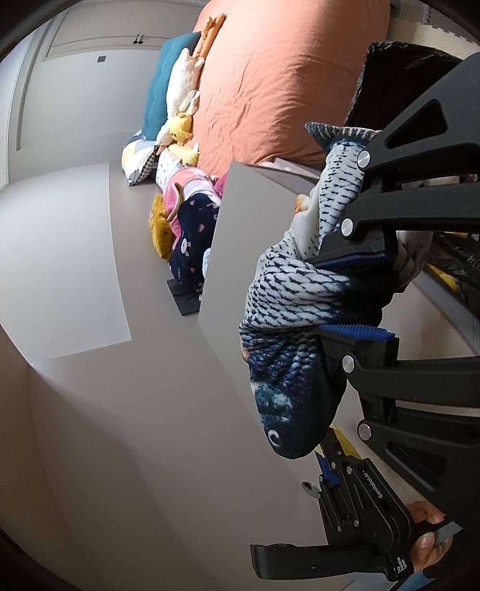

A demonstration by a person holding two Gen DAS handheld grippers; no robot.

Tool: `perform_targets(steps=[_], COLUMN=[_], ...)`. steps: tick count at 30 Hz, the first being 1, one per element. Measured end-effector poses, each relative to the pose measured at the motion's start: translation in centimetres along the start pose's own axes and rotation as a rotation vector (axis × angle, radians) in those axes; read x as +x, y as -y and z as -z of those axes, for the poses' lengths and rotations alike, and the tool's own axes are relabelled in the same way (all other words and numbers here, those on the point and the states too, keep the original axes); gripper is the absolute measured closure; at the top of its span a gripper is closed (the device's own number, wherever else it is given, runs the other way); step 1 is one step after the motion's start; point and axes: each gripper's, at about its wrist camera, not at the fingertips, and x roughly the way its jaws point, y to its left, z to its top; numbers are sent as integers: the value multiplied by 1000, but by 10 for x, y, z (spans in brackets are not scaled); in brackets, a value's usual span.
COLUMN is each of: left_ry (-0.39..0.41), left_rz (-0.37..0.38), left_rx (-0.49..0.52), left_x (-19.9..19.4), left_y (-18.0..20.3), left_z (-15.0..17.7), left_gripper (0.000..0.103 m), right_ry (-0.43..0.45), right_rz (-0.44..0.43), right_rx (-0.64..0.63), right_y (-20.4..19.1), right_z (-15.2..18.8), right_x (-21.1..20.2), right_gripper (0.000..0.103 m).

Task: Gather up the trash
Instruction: 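Carry the wrapper and fish plush over the black bin and open both tools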

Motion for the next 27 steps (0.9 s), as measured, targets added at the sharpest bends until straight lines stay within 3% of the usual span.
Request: perform_targets(steps=[27], left_ry=[-23], left_rz=[78], left_rx=[96], left_x=[-4], left_y=[78], left_z=[7], left_gripper=[90], right_ry=[17], right_rz=[74], right_rx=[93], right_y=[62], right_z=[33], right_x=[-50], right_gripper=[74])
